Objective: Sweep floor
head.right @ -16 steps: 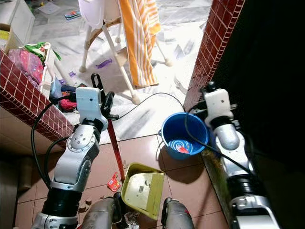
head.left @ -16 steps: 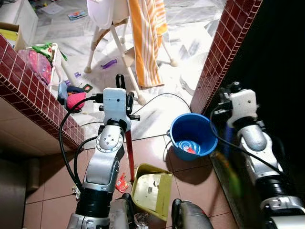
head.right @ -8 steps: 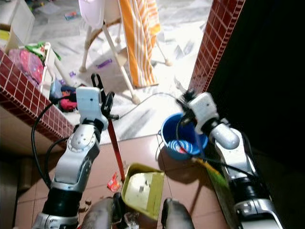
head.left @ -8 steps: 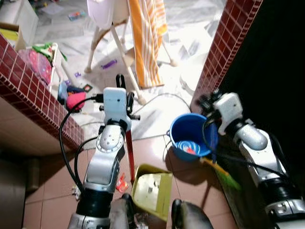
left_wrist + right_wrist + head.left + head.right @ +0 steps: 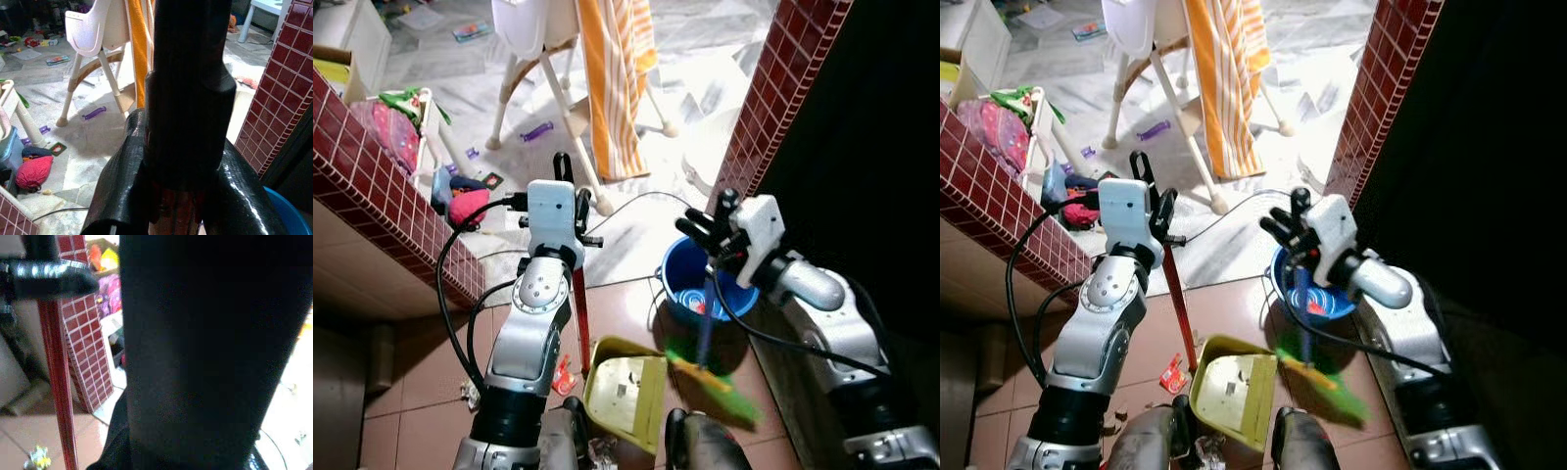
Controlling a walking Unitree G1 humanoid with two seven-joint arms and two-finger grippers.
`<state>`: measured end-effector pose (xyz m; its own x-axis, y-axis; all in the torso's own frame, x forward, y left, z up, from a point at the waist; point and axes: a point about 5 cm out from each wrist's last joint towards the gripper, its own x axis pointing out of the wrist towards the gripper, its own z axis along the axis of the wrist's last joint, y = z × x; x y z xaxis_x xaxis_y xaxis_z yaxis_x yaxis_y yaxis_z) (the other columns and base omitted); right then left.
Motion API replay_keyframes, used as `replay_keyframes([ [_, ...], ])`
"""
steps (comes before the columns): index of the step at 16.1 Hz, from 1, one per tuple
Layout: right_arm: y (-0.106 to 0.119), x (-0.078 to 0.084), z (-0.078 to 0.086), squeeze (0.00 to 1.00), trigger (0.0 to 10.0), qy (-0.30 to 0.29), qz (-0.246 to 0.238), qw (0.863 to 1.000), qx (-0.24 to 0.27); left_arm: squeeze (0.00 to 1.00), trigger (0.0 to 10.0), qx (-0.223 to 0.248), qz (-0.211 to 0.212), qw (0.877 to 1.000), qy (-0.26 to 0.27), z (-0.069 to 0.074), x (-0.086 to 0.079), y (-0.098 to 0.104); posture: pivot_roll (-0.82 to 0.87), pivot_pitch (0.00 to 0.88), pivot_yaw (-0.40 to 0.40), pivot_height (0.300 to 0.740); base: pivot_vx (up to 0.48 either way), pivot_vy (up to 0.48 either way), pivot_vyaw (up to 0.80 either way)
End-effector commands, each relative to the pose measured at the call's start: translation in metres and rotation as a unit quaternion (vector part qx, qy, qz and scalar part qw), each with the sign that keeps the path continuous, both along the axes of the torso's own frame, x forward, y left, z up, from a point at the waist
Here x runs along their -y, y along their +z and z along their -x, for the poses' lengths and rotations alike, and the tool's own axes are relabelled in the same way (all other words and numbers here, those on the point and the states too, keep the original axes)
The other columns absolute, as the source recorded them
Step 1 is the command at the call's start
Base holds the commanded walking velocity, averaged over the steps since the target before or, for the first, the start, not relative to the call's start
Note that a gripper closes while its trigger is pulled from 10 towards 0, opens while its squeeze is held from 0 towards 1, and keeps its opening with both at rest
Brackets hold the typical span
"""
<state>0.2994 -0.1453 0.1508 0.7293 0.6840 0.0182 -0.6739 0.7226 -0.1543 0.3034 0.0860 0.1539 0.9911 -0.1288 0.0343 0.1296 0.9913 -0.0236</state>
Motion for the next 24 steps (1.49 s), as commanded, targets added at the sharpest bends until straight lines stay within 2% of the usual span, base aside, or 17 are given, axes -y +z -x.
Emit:
replay_keyframes([
  [1, 0.004, -0.004, 0.001, 0.0, 10.0, -0.012, -0.053, 0.998, -0.013, 0.0, 10.0, 0.001, -0.004, 1.0, -0.005, 0.003, 0.002, -0.001, -0.05, 0.176, 0.034, 0.74, 0.0, 0.0, 0.0],
  [2, 0.0, -0.001, -0.003, 0.0, 10.0, -0.066, -0.063, 0.996, -0.018, 0.0, 10.0, -0.002, -0.007, 1.0, -0.004, 0.004, 0.002, -0.003, -0.05, 0.171, 0.03, 0.74, 0.0, 0.0, 0.0],
  [6, -0.016, -0.007, -0.008, 0.0, 10.0, -0.133, -0.08, 0.987, -0.046, 0.0, 10.0, -0.009, -0.009, 1.0, -0.001, 0.005, 0.002, -0.01, -0.04, 0.143, 0.03, 0.74, 0.0, 0.0, 0.0],
  [8, -0.013, -0.017, -0.016, 0.0, 10.0, -0.16, -0.071, 0.984, -0.03, 0.0, 10.0, -0.004, -0.013, 1.0, -0.001, -0.001, 0.001, -0.009, -0.03, 0.118, 0.039, 0.74, 0.0, 0.0, 0.0],
  [12, -0.001, -0.023, -0.024, 0.0, 10.0, -0.157, -0.073, 0.985, 0.003, 0.0, 10.0, 0.014, -0.009, 1.0, 0.004, -0.01, -0.002, 0.001, -0.04, 0.11, 0.046, 0.74, -0.188, 0.0, 0.0],
  [14, -0.001, -0.024, -0.023, 0.0, 10.0, -0.143, -0.093, 0.985, -0.011, 0.0, 10.0, 0.017, -0.008, 1.0, 0.001, -0.01, 0.001, 0.001, -0.05, 0.113, 0.044, 0.74, -0.281, 0.0, 0.0],
  [17, -0.002, -0.022, -0.025, 0.0, 10.0, -0.16, -0.098, 0.982, -0.007, 0.0, 10.0, 0.016, 0.0, 1.0, -0.002, -0.009, 0.007, 0.002, -0.05, 0.127, 0.041, 0.74, -0.314, 0.0, 0.0],
  [21, -0.005, -0.025, -0.027, 0.0, 10.0, -0.164, -0.091, 0.982, -0.006, 0.0, 10.0, 0.017, 0.001, 1.0, 0.005, -0.011, 0.003, 0.002, -0.05, 0.132, 0.039, 0.74, -0.316, 0.0, 0.0],
  [23, -0.013, -0.027, -0.023, 0.0, 10.0, -0.146, -0.063, 0.987, -0.01, 0.0, 10.0, 0.019, 0.001, 1.0, 0.01, -0.013, 0.001, 0.002, -0.05, 0.129, 0.033, 0.74, -0.315, 0.0, 0.0],
  [24, -0.015, -0.026, -0.023, 0.0, 10.0, -0.149, -0.064, 0.987, -0.014, 0.0, 10.0, 0.019, 0.001, 1.0, 0.011, -0.013, 0.001, 0.002, -0.05, 0.129, 0.033, 0.74, -0.315, 0.0, 0.0],
])
